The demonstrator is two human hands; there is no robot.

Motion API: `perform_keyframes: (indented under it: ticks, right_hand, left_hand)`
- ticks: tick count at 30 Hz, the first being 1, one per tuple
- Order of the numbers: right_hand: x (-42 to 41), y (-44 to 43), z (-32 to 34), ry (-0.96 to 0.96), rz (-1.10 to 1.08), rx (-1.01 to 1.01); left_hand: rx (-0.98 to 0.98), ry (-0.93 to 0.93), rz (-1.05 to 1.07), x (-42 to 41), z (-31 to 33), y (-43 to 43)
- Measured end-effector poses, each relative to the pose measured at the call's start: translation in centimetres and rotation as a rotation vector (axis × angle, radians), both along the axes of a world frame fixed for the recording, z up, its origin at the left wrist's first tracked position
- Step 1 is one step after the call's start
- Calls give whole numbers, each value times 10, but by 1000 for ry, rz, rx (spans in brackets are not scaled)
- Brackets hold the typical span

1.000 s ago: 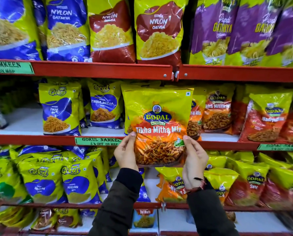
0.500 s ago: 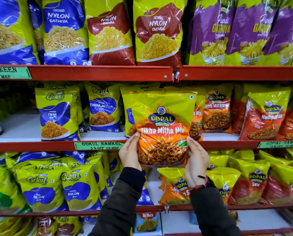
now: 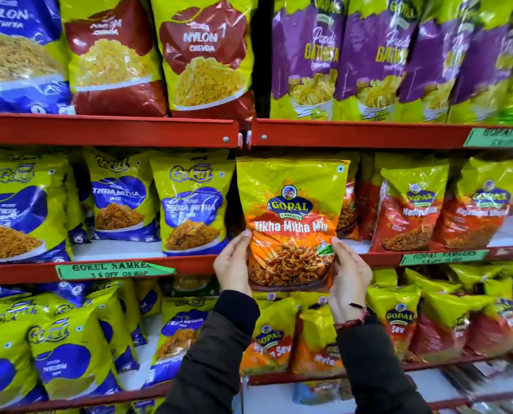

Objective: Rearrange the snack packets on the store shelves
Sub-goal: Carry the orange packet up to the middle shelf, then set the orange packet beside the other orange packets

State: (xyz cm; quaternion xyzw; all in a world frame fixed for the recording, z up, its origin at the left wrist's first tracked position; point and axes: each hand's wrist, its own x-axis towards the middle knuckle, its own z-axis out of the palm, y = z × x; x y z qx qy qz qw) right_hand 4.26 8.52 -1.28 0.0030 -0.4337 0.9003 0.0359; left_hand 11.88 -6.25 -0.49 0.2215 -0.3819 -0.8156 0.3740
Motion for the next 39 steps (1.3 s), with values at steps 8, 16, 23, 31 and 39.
perform_keyframes:
  ticks: [8, 16, 23, 31, 39]
  right_hand:
    - [-104, 77, 12, 122, -115, 79]
    - [-180, 67, -2, 198, -134, 183]
    - [-193, 73, -29, 200, 65, 327]
    - [-174, 76, -34, 375, 121, 669]
    - [-130, 78, -58, 573, -225, 775]
  left_hand:
    - [-289, -75, 58, -97, 15, 74]
    - [-409, -294, 183, -165, 13, 93]
    - [-543, -333, -31, -164, -22, 116]
    - [-925, -519, -222, -165, -32, 110]
    - [-1049, -382, 66, -117, -49, 117]
